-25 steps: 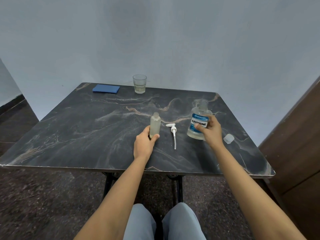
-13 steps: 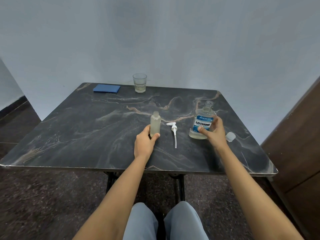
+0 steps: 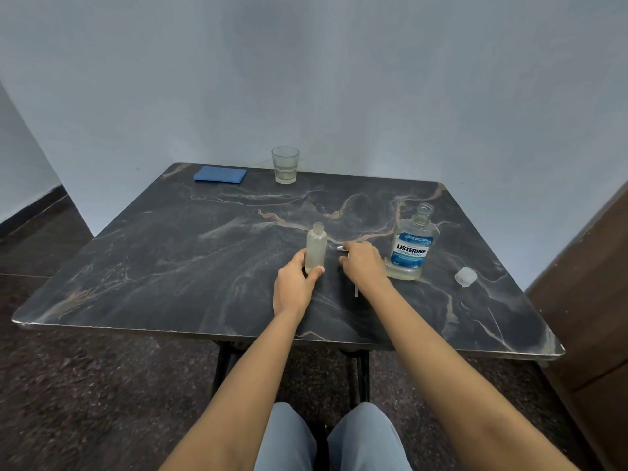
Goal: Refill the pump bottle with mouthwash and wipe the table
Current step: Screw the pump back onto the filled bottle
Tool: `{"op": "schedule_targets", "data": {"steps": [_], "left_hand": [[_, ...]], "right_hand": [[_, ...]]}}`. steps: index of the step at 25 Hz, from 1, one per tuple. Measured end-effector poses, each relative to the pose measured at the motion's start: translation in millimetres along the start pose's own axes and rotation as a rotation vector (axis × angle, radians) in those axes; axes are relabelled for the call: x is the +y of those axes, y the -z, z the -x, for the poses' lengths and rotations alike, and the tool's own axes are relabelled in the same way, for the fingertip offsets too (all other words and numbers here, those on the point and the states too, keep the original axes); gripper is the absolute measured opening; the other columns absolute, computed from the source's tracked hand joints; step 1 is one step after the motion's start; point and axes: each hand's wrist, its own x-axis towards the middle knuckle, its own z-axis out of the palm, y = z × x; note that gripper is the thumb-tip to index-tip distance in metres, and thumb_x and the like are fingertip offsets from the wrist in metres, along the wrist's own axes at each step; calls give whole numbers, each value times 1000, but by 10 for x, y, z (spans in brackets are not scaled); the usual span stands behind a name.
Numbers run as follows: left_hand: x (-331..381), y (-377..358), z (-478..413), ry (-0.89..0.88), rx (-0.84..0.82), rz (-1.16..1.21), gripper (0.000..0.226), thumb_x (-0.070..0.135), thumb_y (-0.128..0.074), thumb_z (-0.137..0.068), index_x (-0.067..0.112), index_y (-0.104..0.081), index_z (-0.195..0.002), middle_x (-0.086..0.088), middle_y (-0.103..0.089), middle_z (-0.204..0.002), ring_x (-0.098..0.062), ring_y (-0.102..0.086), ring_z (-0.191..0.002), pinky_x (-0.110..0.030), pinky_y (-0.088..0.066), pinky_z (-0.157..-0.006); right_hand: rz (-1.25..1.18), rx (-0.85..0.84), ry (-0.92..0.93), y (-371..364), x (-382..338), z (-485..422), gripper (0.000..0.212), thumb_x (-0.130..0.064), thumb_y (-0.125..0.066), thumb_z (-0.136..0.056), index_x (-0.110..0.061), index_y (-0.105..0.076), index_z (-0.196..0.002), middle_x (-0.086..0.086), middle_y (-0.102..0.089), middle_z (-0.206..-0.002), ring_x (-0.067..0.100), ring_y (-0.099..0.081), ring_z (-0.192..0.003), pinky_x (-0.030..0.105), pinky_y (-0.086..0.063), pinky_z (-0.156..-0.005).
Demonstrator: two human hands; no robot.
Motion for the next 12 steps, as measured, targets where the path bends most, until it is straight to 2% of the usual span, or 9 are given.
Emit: {"op": "schedule_targets", "data": {"steps": [2,4,6,8,10,12], "left_hand": [[-1,-6,4,-3,-6,2,41,34,-67,-87,28,-55,-125,7,-68,-106,-9,-59,-92,-34,-51,-82],[-4,-5,6,-6,-8,-2,40,34,-67,-87,28,-55,-124,7,-67,-105,-9,-59,-91,-34,-51,-82],[-1,2,5,-2,-8,-2,39,34,-67,-86,29,-55,-123,8,-67,-103,-11,-60,-91,-35,-51,-80],[3,7,8,3,-7,2,38,35,-66,-86,29,-56,-122,8,-67,-103,-12,-62,-91,-35,-52,-79],[11,7,17,1,-7,3,37,35,-66,-87,29,-56,-122,7,-68,-103,-13,-62,-91,-36,-52,-80],[17,7,18,0,-6,2,36,35,-66,-87,29,-56,-121,7,-68,-104,-13,-63,-92,-37,-53,-81]], "right_hand": [[27,-25,0,13,-22,-71,25,-14,-54,-92,-9,-60,-115,18,-57,-121,35,-53,-112,43,-50,-91],[-102,38,16,63,-29,-85,23,-6,-55,-89,-11,-65,-109,16,-61,-115,31,-60,-104,38,-52,-86],[-366,199,75,195,-55,-68,23,-4,-59,-86,-12,-67,-106,10,-67,-104,18,-63,-86,23,-51,-72],[-627,422,157,437,-130,-11,19,-6,-61,-84,-17,-66,-99,1,-69,-89,2,-59,-70,11,-46,-60],[-879,598,204,668,-220,39,17,-10,-64,-82,-22,-66,-95,-11,-67,-80,-2,-61,-69,10,-49,-63],[-1067,699,234,819,-318,86,17,-12,-67,-81,-23,-65,-93,-16,-67,-81,0,-63,-73,11,-50,-69]]}}
